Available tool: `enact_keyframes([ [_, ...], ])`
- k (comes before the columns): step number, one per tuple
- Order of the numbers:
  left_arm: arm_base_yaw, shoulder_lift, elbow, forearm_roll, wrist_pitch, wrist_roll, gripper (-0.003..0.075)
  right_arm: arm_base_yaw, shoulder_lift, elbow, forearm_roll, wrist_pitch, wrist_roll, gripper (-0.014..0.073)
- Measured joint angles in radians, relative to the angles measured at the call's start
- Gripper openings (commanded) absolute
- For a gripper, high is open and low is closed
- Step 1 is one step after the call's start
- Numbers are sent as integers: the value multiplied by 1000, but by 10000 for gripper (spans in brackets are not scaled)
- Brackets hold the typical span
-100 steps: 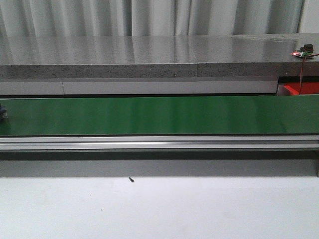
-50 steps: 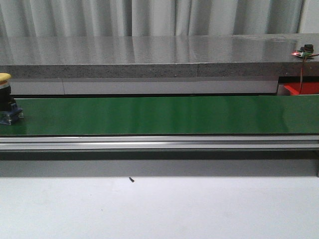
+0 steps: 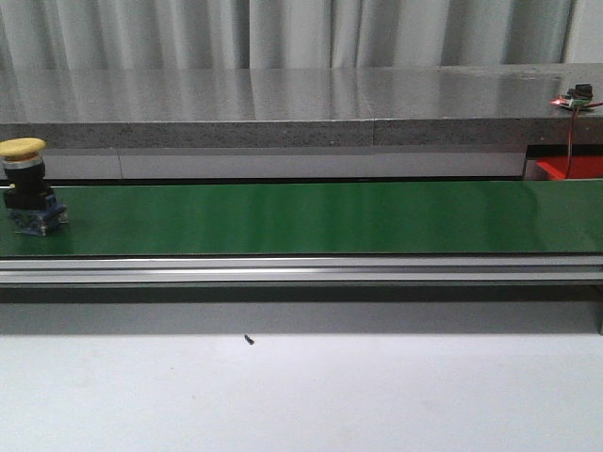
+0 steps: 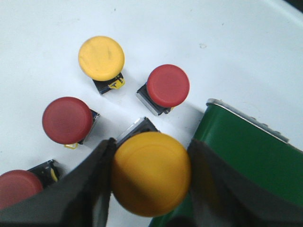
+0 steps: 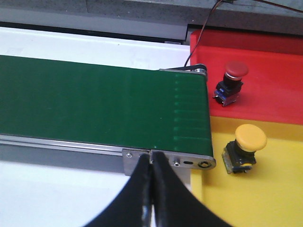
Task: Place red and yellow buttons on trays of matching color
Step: 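Grasp a second yellow button with the left gripper and set it on the belt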
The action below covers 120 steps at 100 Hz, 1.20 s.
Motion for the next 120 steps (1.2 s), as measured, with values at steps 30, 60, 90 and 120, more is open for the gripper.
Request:
enact_keyframes([
  [30,-67,-56,0,6,88,24,156,0,0,0,0,0,0,-117],
  [60,-121,-56,14,6,90,29,156,0,0,0,0,0,0,-117],
  [90,-121,-26,45,6,102,30,170,0,0,0,0,0,0,-117],
  [120,-122,-26,45,6,128,41,494,0,0,0,0,0,0,-117],
])
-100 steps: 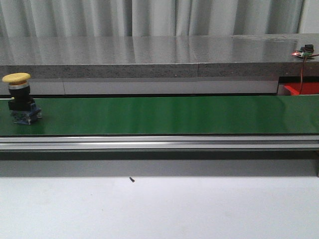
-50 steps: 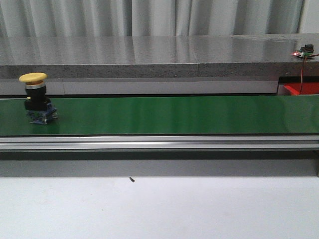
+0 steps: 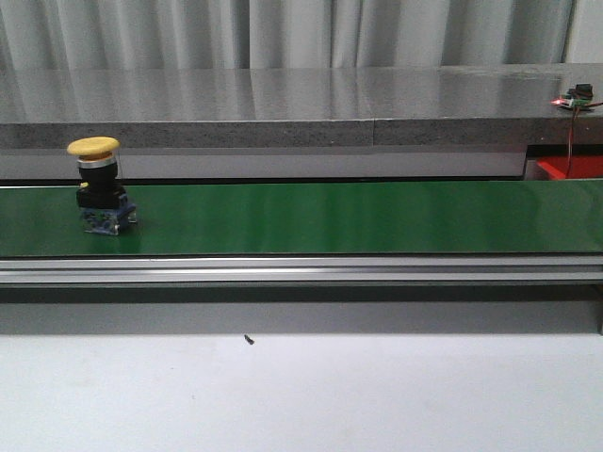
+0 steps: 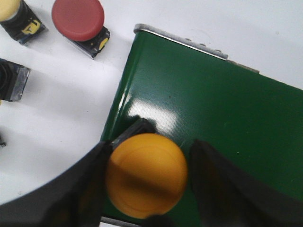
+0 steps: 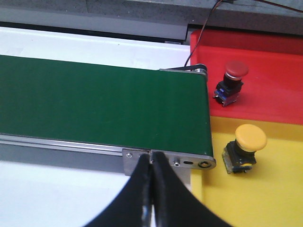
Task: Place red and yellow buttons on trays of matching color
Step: 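Grasp a second yellow button with the left gripper and set it on the belt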
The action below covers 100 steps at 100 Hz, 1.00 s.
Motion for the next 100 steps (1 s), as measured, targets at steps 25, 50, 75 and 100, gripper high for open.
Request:
enact_keyframes([
  [25,0,-2,0,-32,3,30,554,0,0,0,0,0,0,-117],
  [50,0,-82,0,-40,4,36,553,0,0,0,0,0,0,-117],
  [75,-34,-242,0,-40,17,51,297,0,0,0,0,0,0,-117],
  [100,-150,-368,0,-44,72,79,-20,0,0,0,0,0,0,-117],
])
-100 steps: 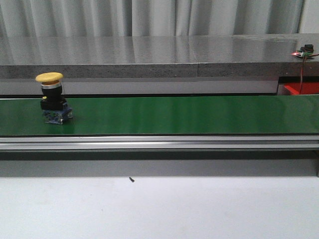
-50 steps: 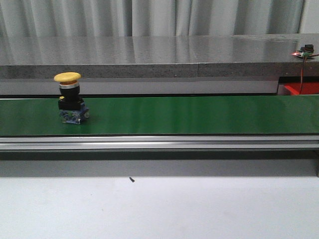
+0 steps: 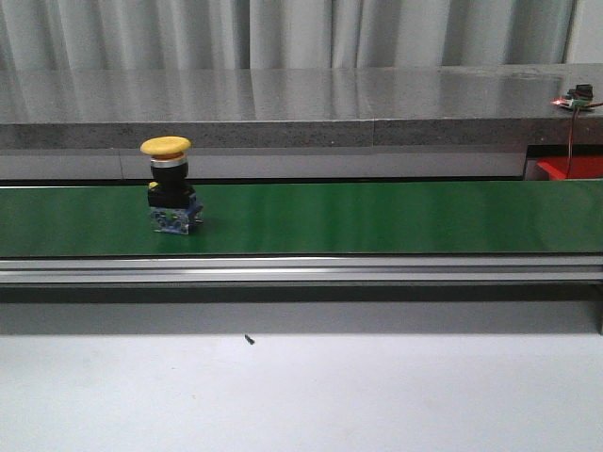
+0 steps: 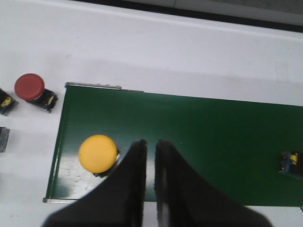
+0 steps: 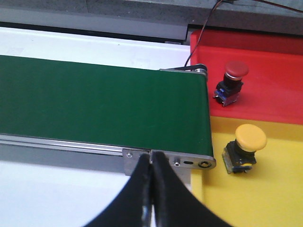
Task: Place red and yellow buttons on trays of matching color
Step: 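Grasp a second yellow button with the left gripper and set it on the belt, then move the right gripper above the first yellow button arriving on the belt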
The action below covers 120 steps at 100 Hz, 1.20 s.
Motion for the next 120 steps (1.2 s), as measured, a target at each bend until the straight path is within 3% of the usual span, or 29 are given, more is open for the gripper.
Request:
enact_keyframes([
  [23,-115,-83,57,8,2,2,-20,0,0,0,0,0,0,-117],
  [53,-261,-242,260,22,-120,2,-20,0,0,0,0,0,0,-117],
  [120,-277,-817,714,15,-249,2,-20,0,0,0,0,-2,0,-117],
])
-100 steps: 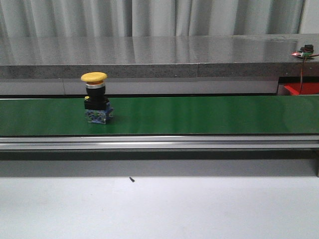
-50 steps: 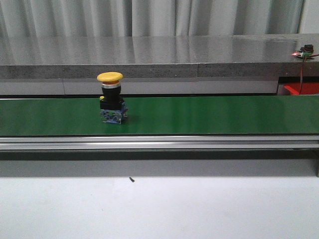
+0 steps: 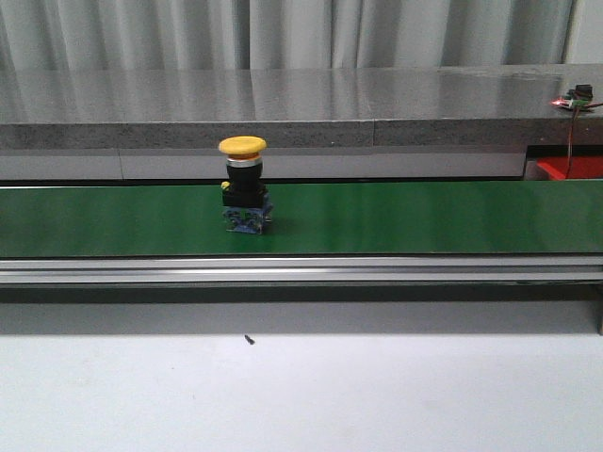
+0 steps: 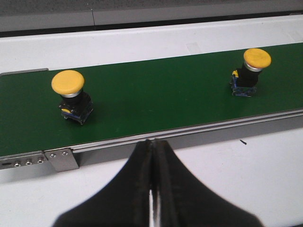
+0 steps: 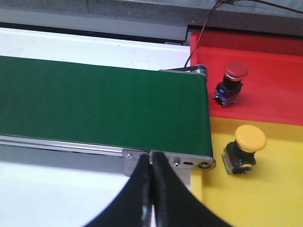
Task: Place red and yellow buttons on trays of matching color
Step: 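Move the right gripper above the first yellow button arriving on the belt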
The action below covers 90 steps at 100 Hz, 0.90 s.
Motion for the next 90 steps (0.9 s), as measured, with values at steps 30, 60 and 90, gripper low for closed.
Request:
enact_keyframes([
  [30,0,-210,96,-3,0,0,-20,0,0,0,11,0,0,-117],
  [60,0,-250,101,-3,0,0,-20,0,103,-119,-22,107,0,-116],
  [90,0,-250,101,-3,0,0,-20,68,356,-339,-31,191,0,-64],
])
